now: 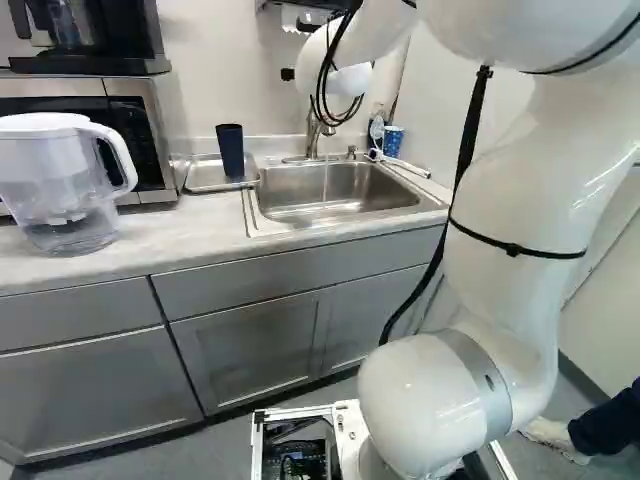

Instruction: Rinse the cup and place it in the tray

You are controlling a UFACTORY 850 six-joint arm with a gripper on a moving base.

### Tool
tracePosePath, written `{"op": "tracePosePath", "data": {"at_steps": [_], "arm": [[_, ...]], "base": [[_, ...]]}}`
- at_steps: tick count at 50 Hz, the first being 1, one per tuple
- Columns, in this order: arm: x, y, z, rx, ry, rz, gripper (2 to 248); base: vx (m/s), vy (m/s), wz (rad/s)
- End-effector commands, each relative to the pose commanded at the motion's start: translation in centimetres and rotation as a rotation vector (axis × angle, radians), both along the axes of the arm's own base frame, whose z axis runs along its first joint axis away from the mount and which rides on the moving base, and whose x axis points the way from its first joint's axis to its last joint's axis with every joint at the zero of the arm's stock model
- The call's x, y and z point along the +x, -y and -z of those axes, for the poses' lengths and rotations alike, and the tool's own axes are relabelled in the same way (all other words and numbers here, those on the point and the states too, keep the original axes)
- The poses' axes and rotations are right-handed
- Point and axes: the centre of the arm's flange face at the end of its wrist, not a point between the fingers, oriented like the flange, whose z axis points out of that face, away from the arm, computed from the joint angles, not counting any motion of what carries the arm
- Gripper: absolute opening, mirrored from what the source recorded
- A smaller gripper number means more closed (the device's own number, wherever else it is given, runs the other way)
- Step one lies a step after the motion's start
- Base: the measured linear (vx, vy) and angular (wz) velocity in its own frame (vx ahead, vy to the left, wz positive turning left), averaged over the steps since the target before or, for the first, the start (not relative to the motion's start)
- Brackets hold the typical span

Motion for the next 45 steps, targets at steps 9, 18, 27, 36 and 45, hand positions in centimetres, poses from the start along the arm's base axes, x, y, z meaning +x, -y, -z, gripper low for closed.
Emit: {"op": "tracePosePath", "data": {"at_steps": [9, 18, 27, 36, 45], "arm": [[1.8, 0.0, 0.2, -0.001, -0.006, 0.004, 247], [3.5, -0.2, 0.5, -0.004, -0.019, 0.006, 247], [5.2, -0.9, 0.9, -0.007, -0.035, 0.000, 247], [5.8, -2.1, 1.0, -0.007, -0.036, -0.017, 247], [5.8, -2.6, 1.1, -0.007, -0.036, -0.023, 247]], "base": [[0.000, 0.000, 0.000], [0.000, 0.000, 0.000], [0.000, 0.000, 0.000], [0.000, 0.000, 0.000], [0.000, 0.000, 0.000]]}}
